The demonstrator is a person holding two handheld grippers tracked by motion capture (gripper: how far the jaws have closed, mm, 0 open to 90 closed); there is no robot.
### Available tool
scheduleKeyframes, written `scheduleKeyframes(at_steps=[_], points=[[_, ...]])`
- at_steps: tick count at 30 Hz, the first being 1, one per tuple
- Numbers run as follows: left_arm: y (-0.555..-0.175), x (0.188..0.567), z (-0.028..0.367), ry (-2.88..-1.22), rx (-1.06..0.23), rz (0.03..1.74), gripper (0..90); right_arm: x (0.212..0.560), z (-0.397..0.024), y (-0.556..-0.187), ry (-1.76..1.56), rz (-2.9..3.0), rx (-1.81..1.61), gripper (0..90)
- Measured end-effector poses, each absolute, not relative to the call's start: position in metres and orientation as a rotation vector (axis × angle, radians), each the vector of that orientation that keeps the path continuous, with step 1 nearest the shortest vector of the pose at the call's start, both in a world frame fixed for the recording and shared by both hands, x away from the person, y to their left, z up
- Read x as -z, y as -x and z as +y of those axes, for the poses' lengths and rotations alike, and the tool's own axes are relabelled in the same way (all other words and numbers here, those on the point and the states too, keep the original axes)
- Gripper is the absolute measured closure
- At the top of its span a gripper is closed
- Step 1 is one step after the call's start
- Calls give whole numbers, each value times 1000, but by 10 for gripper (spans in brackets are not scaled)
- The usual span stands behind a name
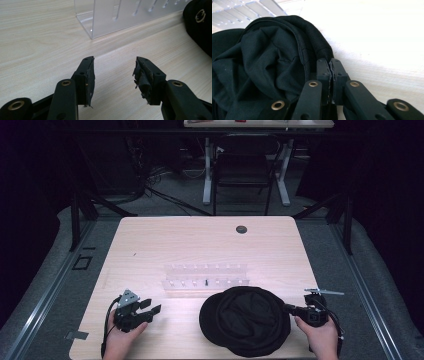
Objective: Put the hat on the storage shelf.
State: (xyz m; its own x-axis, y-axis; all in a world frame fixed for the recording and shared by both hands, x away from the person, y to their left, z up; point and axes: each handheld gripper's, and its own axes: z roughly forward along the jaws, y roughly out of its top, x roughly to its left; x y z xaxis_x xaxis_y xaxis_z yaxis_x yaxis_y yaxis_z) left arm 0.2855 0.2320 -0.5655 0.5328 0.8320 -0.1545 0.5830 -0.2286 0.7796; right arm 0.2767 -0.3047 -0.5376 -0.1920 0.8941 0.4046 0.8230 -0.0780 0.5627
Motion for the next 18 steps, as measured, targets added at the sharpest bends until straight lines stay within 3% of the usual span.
scheduleKeyframes(at_steps=[18], points=[[-285,565,232,-1934,-377,1152,506,524,-313,-312,-1950,2158,-949,868]])
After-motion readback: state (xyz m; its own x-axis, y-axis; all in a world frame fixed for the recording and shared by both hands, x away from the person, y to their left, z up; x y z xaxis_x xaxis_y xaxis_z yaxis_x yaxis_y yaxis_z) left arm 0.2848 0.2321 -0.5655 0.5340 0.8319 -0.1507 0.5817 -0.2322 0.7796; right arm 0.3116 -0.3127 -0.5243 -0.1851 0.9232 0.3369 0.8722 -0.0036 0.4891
